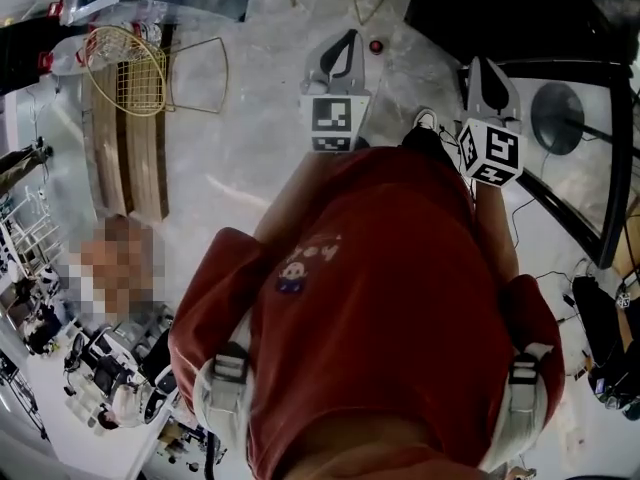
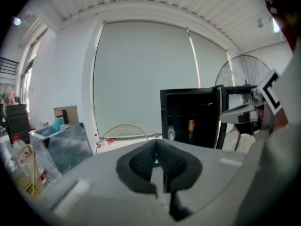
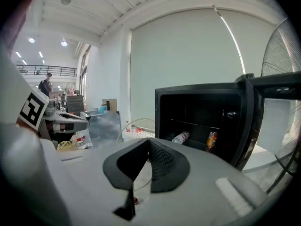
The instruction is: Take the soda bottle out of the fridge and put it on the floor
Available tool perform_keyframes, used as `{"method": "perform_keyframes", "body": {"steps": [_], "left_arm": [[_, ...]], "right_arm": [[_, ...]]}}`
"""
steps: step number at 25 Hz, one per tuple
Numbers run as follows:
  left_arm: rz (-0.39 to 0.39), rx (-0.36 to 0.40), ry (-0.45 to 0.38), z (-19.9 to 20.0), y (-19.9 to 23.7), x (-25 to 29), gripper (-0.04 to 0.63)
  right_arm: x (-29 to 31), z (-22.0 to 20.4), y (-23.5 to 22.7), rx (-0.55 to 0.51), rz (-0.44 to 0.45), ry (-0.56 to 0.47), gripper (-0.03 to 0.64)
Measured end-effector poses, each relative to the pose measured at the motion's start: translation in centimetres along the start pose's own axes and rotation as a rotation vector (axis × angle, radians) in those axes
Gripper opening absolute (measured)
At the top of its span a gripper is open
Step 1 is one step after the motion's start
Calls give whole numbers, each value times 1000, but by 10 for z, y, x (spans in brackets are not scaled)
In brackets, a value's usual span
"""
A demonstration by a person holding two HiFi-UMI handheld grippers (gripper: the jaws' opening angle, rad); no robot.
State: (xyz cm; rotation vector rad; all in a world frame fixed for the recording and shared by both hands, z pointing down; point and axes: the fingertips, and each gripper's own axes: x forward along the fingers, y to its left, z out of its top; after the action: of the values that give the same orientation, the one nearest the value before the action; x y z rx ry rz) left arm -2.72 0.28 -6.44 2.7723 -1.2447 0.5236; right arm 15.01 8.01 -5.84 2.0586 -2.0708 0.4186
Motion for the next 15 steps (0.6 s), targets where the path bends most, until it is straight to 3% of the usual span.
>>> {"method": "perform_keyframes", "body": {"steps": [5, 10, 15], "left_arm": [[-34, 43, -15, 17, 7, -7, 0], [-28, 40, -4, 17, 12, -7, 0], [-28, 48, -1, 17, 14, -9, 0]], "right_arm": [[5, 28, 7, -45, 4, -46, 2], [7, 30, 1, 25, -2, -54, 0], [7, 26, -1, -1, -5, -40, 0]]}}
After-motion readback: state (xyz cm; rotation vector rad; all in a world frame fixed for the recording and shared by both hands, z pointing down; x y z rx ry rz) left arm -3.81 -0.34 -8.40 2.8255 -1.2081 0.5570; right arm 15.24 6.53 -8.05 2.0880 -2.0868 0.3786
